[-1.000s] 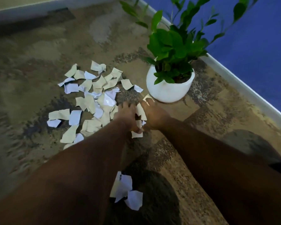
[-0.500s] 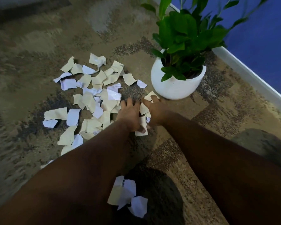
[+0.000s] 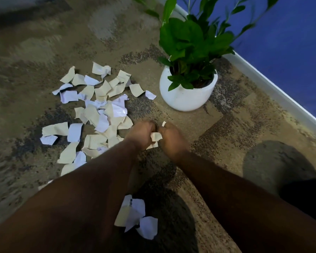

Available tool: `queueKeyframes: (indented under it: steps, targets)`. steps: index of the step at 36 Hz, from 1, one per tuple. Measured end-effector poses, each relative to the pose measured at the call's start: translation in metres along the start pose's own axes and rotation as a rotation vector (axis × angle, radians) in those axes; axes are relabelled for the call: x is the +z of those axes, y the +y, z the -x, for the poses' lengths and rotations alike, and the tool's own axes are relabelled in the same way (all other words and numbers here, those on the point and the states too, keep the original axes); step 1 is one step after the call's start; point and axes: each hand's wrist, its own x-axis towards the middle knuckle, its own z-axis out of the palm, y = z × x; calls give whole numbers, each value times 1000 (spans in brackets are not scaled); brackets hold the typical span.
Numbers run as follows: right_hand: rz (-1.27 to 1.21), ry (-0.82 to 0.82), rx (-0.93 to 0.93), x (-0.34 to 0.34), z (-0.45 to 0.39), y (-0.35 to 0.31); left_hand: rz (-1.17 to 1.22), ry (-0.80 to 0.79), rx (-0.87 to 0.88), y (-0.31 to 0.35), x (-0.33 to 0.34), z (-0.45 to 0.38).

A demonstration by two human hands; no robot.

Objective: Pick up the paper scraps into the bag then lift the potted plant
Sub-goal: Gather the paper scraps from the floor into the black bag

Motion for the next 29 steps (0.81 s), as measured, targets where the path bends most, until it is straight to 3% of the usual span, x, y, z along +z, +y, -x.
queueKeyframes:
  steps: [6, 10, 21, 29]
  targets:
    - [-194, -69, 128, -10, 8, 7, -109, -83, 25, 16, -10, 7]
    - [-305, -83, 194, -21, 12, 20, -50, -57, 6, 24, -16, 7]
    - [-358, 64, 255, -95, 32, 60, 8, 34, 4, 60, -40, 4]
    - [-402, 216, 340, -148, 68, 94, -14, 63, 188, 121, -61, 12]
